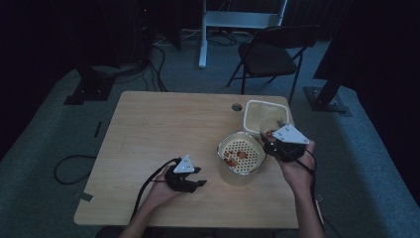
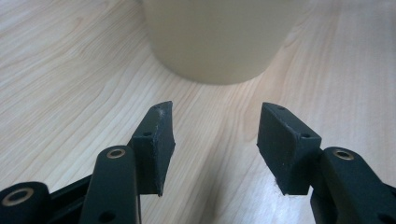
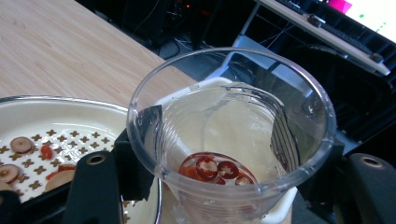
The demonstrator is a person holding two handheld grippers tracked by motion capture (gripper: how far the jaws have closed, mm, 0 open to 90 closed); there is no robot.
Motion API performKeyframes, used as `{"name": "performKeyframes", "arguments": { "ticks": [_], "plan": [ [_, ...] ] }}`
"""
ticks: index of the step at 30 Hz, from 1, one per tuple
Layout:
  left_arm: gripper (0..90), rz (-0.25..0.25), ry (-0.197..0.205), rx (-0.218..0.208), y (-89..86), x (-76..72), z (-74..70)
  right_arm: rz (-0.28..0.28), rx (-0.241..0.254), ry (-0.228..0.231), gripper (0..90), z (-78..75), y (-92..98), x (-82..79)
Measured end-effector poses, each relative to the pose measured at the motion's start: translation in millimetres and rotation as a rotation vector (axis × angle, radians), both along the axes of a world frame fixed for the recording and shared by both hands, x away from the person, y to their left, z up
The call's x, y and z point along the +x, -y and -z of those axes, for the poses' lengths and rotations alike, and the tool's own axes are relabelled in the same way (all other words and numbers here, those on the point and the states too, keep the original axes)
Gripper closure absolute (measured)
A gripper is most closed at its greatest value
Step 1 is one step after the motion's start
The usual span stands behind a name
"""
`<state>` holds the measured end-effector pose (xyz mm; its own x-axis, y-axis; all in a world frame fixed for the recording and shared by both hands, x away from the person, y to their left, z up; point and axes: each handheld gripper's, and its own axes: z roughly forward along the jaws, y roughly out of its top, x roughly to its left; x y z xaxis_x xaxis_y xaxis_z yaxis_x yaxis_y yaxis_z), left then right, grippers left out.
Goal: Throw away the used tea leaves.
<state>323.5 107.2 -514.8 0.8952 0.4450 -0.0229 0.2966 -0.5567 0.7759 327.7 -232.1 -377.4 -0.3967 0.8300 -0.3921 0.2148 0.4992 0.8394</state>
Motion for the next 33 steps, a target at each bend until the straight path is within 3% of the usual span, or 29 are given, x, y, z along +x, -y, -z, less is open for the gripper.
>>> {"name": "performKeyframes", "arguments": {
  "ticks": [11,17,27,33],
  "plan": [
    [45.6,-0.045,0.007,0.07,-5.2,0.8,10.2,0.012,-0.134,0.006,34.7,-1.0,-11.7,5.2],
    [45.1,-0.063,0.026,0.118,-0.9,-0.2,15.3,0.016,-0.274,0.016,34.7,3.6,-18.2,3.5],
    [45.0,-0.077,0.036,0.16,3.1,-0.4,20.0,-0.022,-0.523,0.011,35.0,9.2,-32.6,0.2],
    [44.7,-0.074,0.045,0.173,5.5,-1.6,22.2,-0.047,-0.698,0.008,35.1,14.5,-41.7,1.2]
  ]
}}
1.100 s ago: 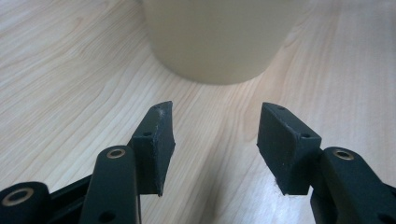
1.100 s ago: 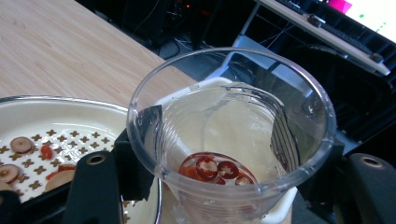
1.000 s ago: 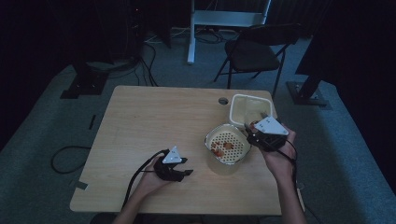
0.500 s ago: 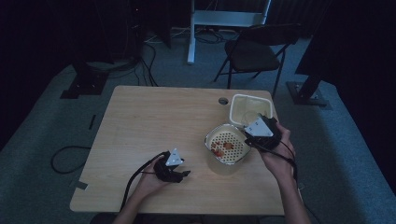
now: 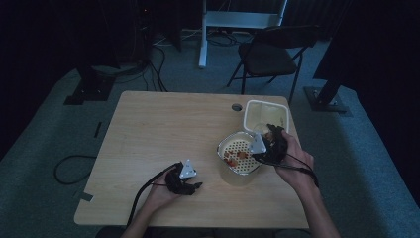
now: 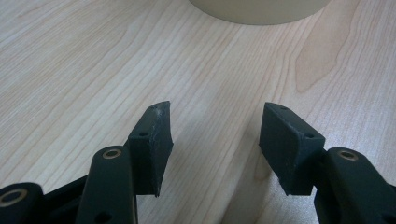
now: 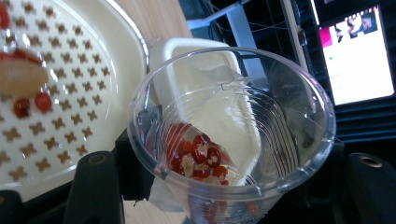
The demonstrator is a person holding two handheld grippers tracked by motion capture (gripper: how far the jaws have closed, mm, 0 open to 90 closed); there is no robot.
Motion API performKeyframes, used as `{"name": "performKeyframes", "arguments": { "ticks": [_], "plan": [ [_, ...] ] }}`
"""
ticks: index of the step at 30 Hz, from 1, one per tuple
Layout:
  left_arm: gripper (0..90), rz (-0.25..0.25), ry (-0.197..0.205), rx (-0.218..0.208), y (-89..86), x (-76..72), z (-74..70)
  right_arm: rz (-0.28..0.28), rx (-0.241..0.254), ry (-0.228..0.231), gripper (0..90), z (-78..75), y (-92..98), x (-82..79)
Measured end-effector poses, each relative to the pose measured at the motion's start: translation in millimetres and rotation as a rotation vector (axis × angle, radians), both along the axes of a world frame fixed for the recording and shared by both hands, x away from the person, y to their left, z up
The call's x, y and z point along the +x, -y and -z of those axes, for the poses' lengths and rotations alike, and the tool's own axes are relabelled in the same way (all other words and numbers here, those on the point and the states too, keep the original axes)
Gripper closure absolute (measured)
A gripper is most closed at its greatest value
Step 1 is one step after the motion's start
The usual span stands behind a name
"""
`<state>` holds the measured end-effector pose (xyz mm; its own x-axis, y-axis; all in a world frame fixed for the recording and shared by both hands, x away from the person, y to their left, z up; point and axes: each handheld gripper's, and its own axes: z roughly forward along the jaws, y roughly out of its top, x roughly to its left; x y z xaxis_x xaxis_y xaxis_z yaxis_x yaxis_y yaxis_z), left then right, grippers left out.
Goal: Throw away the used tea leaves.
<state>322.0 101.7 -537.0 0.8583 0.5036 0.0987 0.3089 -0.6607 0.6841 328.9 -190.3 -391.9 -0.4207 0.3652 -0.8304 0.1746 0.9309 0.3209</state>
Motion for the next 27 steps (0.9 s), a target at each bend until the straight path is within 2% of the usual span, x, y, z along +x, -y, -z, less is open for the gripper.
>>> {"name": "performKeyframes", "arguments": {
  "ticks": [8,17,22,27],
  "plan": [
    [44.5,-0.008,0.006,0.001,-0.8,0.5,0.0,-0.027,-0.236,0.029,35.3,6.6,-15.4,-0.6],
    [44.5,-0.007,0.0,-0.002,-0.9,0.4,0.2,-0.061,-0.511,0.113,35.6,10.9,-31.8,-6.0],
    [44.5,-0.005,-0.001,-0.002,-1.2,0.8,0.1,-0.074,-0.638,0.169,36.0,14.5,-38.1,-11.0],
    [44.5,-0.002,-0.003,0.0,-1.9,1.4,0.2,-0.083,-0.708,0.201,36.7,17.2,-40.4,-13.4]
  ]
}}
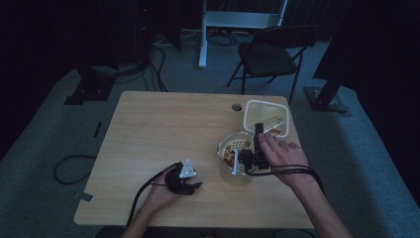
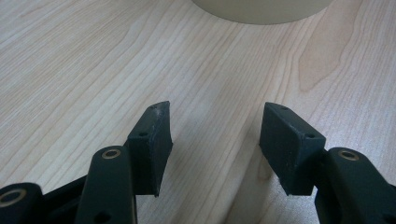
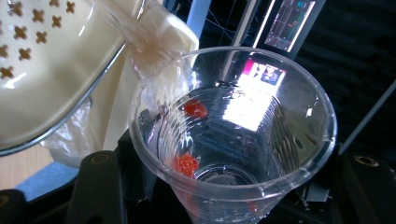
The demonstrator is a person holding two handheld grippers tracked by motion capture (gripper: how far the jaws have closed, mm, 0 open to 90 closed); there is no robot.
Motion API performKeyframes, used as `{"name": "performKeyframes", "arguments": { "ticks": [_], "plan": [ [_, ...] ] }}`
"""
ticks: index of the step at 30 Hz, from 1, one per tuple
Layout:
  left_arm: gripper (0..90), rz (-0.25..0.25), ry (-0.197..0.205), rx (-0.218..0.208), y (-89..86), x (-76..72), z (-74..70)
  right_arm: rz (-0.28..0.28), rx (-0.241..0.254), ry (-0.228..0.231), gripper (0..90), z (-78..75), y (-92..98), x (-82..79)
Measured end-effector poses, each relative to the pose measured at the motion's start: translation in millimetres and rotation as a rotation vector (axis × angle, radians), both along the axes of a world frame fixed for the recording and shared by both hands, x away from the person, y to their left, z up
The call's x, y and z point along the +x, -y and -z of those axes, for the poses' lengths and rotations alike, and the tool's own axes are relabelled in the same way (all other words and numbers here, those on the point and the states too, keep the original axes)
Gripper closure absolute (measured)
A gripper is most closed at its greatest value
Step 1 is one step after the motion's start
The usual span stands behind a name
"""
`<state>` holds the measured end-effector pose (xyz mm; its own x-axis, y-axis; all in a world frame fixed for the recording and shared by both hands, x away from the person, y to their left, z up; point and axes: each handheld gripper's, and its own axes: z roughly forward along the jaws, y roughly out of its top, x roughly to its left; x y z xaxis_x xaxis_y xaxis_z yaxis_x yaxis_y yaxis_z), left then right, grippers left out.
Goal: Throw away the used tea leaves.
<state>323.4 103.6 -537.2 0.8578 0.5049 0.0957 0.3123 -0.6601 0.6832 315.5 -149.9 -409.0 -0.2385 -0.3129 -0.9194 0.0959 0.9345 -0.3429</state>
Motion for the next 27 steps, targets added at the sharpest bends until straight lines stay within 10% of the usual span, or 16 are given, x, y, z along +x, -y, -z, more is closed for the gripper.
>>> {"name": "performKeyframes", "arguments": {
  "ticks": [11,27],
  "plan": [
    [44.6,-0.001,-0.006,-0.007,-0.6,0.4,0.3,-0.03,-0.109,0.037,37.2,6.8,-2.1,-3.2],
    [44.7,-0.002,-0.01,-0.014,-1.0,0.1,0.8,-0.044,-0.113,0.038,38.0,8.5,-2.9,-5.0]
  ]
}}
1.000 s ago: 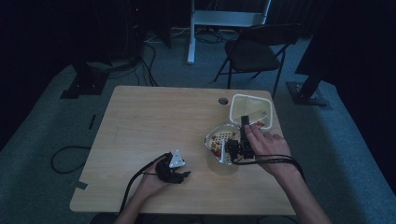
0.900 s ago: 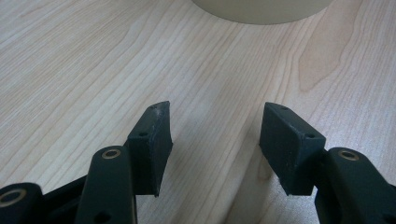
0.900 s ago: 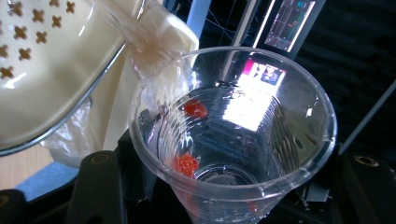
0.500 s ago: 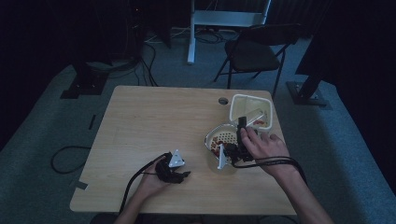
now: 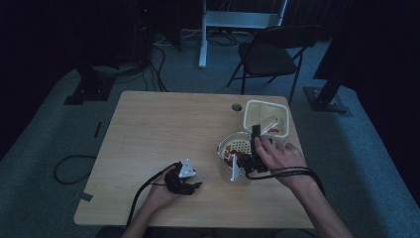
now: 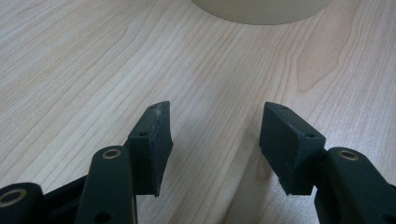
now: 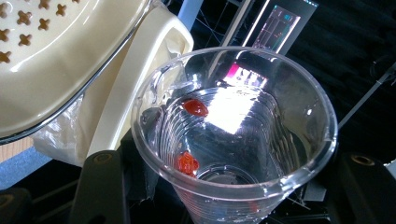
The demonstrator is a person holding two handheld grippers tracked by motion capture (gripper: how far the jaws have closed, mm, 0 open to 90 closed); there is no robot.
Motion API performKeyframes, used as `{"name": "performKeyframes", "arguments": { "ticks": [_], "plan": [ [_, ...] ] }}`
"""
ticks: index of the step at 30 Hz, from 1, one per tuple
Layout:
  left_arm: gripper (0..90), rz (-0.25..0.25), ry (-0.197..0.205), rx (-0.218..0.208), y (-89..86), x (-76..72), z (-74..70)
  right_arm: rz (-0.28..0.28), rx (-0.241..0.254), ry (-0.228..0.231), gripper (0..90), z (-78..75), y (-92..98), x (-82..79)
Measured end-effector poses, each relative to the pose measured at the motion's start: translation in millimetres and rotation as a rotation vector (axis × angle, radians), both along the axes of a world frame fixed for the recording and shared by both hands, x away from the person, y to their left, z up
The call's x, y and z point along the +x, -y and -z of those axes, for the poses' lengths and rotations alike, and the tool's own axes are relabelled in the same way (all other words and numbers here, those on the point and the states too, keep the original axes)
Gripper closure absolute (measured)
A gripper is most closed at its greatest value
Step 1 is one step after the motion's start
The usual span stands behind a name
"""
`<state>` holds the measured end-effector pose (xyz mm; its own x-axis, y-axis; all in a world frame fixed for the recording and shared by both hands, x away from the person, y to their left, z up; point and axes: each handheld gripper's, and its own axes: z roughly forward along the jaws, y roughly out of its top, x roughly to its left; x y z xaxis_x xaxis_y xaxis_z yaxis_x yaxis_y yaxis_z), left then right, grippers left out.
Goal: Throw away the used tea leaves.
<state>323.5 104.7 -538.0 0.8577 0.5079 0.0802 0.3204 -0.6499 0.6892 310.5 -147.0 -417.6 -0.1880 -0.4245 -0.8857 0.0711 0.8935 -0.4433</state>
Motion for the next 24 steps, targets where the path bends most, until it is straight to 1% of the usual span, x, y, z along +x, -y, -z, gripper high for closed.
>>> {"name": "performKeyframes", "arguments": {
  "ticks": [4,7,13,14,16,17,19,20,21,22,23,24],
  "plan": [
    [44.7,0.0,0.001,0.0,-0.1,-0.1,0.1,0.005,0.013,0.005,38.0,-1.3,1.1,0.5],
    [44.7,0.001,0.002,0.0,-0.1,-0.1,0.1,0.009,0.03,-0.006,38.0,-2.8,2.0,1.4],
    [44.6,0.0,0.001,-0.002,-0.3,-0.1,0.3,0.004,0.028,-0.009,37.9,-0.4,1.3,1.0],
    [44.7,0.0,0.002,-0.004,-0.6,-0.2,0.5,0.007,0.028,-0.014,37.9,0.9,0.7,0.8],
    [44.7,-0.001,0.0,-0.008,-1.3,-0.3,0.8,-0.007,0.017,-0.03,38.0,4.4,0.0,0.0],
    [44.7,-0.002,-0.001,-0.009,-1.4,-0.4,0.8,-0.007,0.016,-0.027,38.0,4.3,-0.1,0.4],
    [44.7,0.0,-0.001,-0.01,-1.6,-0.3,0.9,0.002,0.035,-0.024,38.0,4.2,-0.9,1.0],
    [44.7,-0.001,-0.003,-0.011,-1.7,-0.1,1.0,-0.013,0.019,-0.033,37.9,5.2,-1.3,0.6],
    [44.7,-0.002,-0.003,-0.013,-1.8,-0.2,1.1,-0.016,0.016,-0.032,38.0,5.3,-1.4,0.3],
    [44.7,-0.004,-0.003,-0.015,-1.9,-0.4,1.3,-0.005,0.029,-0.024,38.0,4.0,-1.8,-0.2],
    [44.7,-0.004,-0.003,-0.017,-2.1,-0.4,1.4,-0.002,0.038,-0.027,37.9,3.5,-2.4,-0.3],
    [44.7,-0.003,-0.007,-0.018,-2.7,-0.1,1.5,-0.013,0.029,-0.038,38.0,3.7,-2.4,-0.5]
  ]
}}
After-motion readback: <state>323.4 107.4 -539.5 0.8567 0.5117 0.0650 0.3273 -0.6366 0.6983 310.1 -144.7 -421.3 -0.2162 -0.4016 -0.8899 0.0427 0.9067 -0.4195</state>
